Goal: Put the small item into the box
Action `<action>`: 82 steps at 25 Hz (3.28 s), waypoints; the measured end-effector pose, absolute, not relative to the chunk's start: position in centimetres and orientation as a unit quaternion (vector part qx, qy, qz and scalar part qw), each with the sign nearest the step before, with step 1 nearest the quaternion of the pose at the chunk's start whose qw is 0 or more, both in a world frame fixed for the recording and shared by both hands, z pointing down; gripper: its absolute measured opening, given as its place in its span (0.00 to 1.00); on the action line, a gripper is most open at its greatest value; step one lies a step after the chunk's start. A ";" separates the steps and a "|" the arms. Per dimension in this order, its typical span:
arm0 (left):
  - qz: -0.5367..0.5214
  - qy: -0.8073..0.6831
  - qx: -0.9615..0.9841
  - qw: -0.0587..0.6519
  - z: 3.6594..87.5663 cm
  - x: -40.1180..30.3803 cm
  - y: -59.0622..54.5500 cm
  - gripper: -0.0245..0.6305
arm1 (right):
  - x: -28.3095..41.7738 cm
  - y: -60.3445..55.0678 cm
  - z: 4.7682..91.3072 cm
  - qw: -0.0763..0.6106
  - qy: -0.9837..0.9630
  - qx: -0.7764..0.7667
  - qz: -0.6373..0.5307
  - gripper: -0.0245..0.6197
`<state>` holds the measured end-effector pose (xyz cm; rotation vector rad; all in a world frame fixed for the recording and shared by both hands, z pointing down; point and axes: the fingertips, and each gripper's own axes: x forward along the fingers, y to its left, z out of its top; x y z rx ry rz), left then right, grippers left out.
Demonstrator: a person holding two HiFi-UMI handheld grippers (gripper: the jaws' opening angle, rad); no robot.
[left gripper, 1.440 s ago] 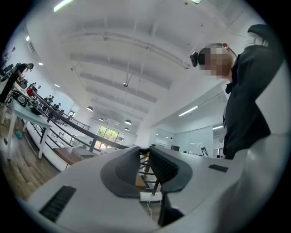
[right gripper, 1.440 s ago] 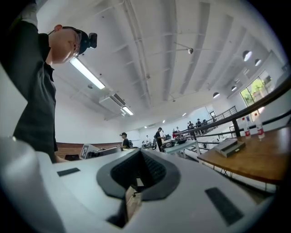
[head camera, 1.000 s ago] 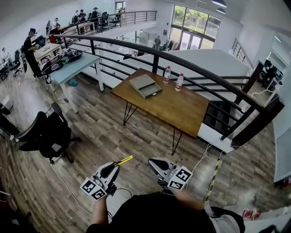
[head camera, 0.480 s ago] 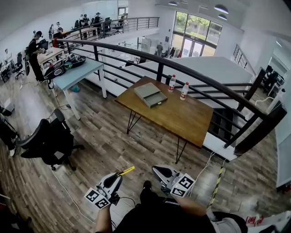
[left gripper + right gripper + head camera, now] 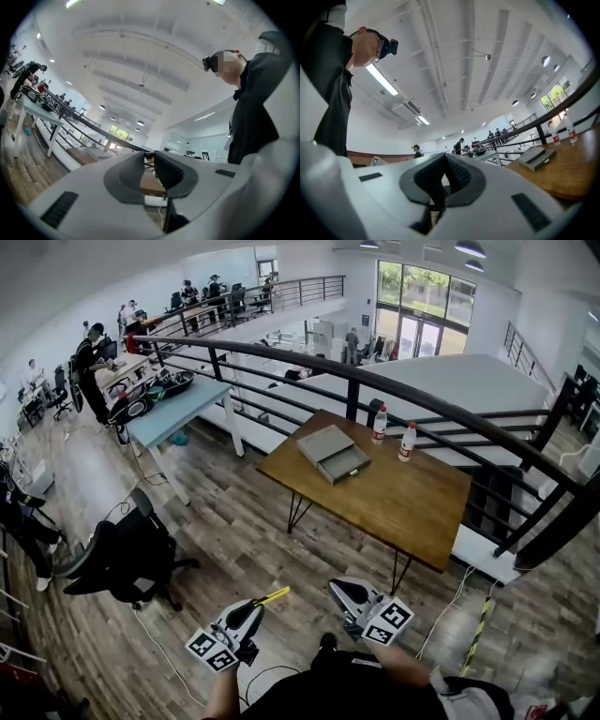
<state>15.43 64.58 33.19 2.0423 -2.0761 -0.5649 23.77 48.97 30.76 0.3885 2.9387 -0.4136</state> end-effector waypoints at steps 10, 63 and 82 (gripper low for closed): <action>-0.157 -0.700 0.692 0.078 29.4 8.3 53.6 0.15 | 16.3 38.7 27.0 0.102 0.975 0.165 -0.109 0.05; -0.163 -0.579 0.787 0.137 33.4 -25.8 10.8 0.15 | -10.9 1.0 32.7 0.057 0.992 -0.007 -0.110 0.05; -0.037 -0.550 0.817 0.167 39.9 -24.6 -8.7 0.15 | -10.3 -17.4 38.0 0.026 0.990 -0.063 -0.122 0.05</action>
